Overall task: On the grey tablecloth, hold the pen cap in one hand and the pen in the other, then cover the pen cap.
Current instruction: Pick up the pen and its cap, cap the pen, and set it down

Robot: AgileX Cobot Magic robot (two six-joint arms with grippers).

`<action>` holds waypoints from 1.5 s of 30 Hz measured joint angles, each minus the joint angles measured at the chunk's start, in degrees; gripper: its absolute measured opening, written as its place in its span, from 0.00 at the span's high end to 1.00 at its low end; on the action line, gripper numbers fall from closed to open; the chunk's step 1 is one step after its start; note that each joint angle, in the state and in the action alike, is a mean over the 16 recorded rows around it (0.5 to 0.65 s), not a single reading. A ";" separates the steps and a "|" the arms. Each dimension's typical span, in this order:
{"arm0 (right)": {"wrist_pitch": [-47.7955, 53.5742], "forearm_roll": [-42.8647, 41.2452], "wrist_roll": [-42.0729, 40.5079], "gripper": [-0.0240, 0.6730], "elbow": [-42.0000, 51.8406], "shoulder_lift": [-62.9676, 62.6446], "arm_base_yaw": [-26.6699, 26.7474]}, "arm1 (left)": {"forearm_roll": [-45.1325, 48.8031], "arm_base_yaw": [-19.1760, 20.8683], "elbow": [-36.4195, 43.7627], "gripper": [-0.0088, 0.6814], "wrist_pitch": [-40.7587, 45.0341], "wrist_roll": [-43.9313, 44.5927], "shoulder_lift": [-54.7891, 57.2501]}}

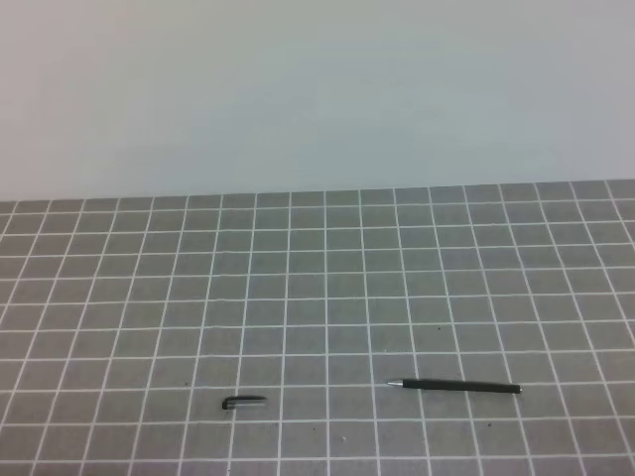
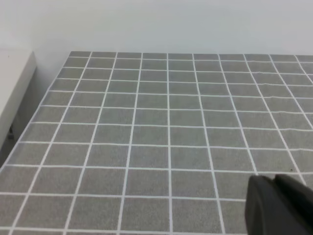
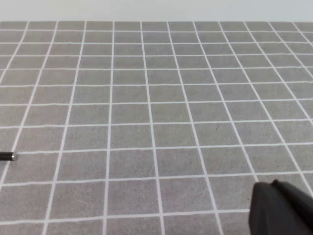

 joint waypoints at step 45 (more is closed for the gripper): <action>-27.26 -3.09 0.00 0.97 0.00 0.00 0.00 | 0.45 0.00 0.00 0.99 -32.18 0.18 0.00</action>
